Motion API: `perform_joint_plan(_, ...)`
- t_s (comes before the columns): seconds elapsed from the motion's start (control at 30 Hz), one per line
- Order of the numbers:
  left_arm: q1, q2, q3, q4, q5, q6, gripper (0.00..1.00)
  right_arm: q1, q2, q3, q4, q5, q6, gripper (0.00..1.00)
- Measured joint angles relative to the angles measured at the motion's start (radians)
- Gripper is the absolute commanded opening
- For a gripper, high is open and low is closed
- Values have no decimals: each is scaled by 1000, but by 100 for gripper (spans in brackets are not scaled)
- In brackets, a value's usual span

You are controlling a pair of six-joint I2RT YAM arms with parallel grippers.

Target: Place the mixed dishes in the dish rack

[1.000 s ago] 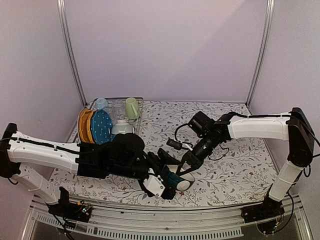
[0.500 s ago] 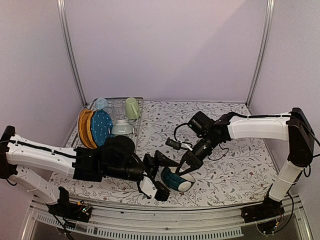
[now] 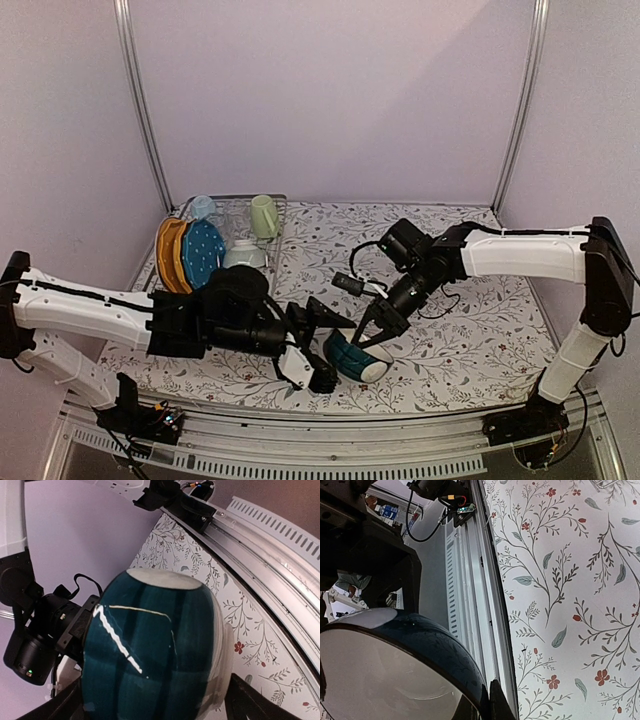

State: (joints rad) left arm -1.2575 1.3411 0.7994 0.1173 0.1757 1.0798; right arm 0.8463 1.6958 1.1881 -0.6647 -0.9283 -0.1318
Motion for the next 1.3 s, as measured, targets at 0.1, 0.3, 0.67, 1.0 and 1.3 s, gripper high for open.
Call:
perform_joint_plan(0.1, 7, 3, 0, -5, 3, -4, 87, 0, -8, 0, 0, -3, -2, 0)
perform_joint_plan(0.3, 14, 15, 2, -11, 18, -11, 80, 1, -14, -4, 0, -1, -6, 0)
perform_joint_plan(0.67, 17, 17, 16, -27, 43, -22, 67, 5, -14, -6, 1, 0, -8, 0)
perform_joint_plan(1.0, 18, 22, 56, -105, 48, -18, 32, 6, -14, -6, 8, 2, 3, 27)
perform_joint_plan(1.3, 19, 30, 59, -205, 24, -14, 27, 6, -14, -6, 15, 33, 29, 43)
